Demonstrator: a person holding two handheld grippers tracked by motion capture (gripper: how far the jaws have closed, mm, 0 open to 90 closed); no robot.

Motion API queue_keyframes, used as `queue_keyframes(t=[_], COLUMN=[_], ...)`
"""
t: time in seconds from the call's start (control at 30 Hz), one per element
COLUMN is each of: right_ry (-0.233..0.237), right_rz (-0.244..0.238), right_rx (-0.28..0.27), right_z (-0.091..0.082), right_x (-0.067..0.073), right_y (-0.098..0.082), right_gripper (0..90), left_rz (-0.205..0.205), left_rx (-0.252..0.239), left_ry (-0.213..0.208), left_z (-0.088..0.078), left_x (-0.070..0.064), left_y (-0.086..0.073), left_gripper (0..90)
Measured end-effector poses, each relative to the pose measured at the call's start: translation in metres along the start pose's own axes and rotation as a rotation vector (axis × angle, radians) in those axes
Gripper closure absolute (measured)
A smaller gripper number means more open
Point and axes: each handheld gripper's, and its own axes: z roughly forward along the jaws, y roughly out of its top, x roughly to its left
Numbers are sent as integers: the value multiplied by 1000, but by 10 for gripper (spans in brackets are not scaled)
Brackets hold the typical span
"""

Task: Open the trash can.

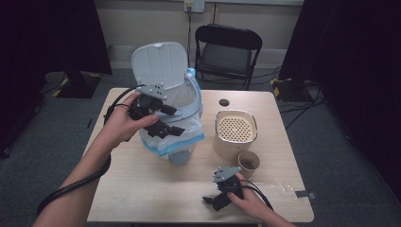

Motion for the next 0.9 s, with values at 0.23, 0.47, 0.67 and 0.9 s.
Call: queue_keyframes(t=[0.23, 0.47, 0.67, 0.9], right_ry=[0, 0, 0, -1], right_rz=[0, -1, -1, 1], right_rx=[1, 0, 0, -1], right_z=[0, 0, 0, 0], right_x=[0, 0, 0, 0], right_y=[0, 0, 0, 0], right_gripper=[0, 0, 0, 0], left_rz=[31, 29, 13, -1], left_rx=[-46, -71, -80, -74], left_ry=[-28, -54, -91, -110], left_z=[-1, 7, 19, 34], left_x=[-18, -28, -37, -42], left_y=[1, -8, -22, -44], left_gripper=[188, 176, 175, 175])
